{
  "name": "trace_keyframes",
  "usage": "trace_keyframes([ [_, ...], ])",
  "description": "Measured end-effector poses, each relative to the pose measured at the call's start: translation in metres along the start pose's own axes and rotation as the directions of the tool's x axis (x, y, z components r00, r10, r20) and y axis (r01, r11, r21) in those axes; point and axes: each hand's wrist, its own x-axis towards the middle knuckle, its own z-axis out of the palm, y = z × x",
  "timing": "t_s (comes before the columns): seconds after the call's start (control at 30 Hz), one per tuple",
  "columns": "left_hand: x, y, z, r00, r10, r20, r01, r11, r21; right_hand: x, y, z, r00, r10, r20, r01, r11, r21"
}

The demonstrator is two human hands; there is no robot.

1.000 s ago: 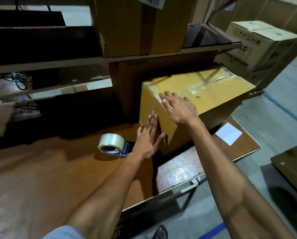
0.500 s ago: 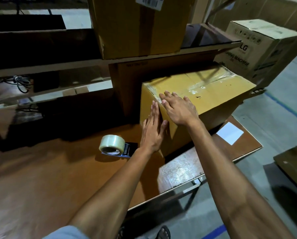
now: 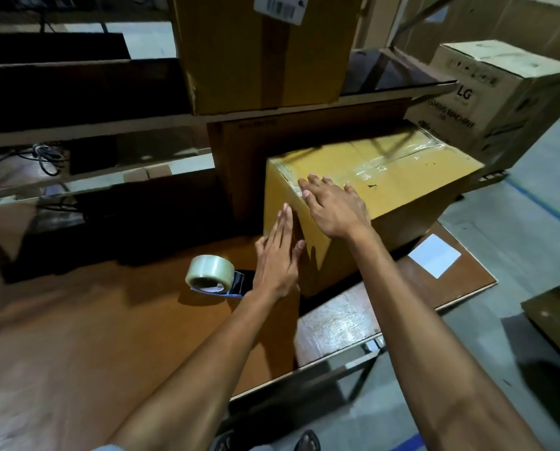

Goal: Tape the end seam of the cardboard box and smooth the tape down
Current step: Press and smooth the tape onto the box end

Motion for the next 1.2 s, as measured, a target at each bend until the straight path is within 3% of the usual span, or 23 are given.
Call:
trace_keyframes([
  [0.2,0.013,0.026,0.003,0.997,0.006,-0.079,-0.015,0.994,-0.111,0.000,0.000,-0.001,1.000,0.002,-0.010,-0.002,1.000,0.002],
  [0.5,-0.028,-0.019,0.014,0.998,-0.025,0.060,0.025,1.000,0.013,-0.001,-0.002,0.000,0.999,0.003,-0.034,-0.003,1.000,0.004],
  [0.7,0.008,0.004,-0.003,0.998,-0.045,-0.047,0.042,0.997,-0.058,-0.021,-0.004,-0.001,0.956,0.065,-0.285,-0.013,0.984,0.180],
  [0.8,0.022,0.017,-0.006,0.999,-0.014,-0.043,0.010,0.995,-0.102,-0.022,0.004,-0.002,0.982,0.002,-0.188,0.040,0.975,0.220],
  [0.93,0.021,0.016,0.003,0.997,-0.064,0.031,0.068,0.991,-0.119,-0.015,0.019,-0.001,0.996,-0.088,-0.019,0.090,0.977,0.193],
  [1.2,-0.003,-0.015,0.002,0.986,-0.072,0.153,0.072,0.997,0.008,-0.014,0.013,0.003,0.992,-0.089,-0.088,0.102,0.983,0.153],
])
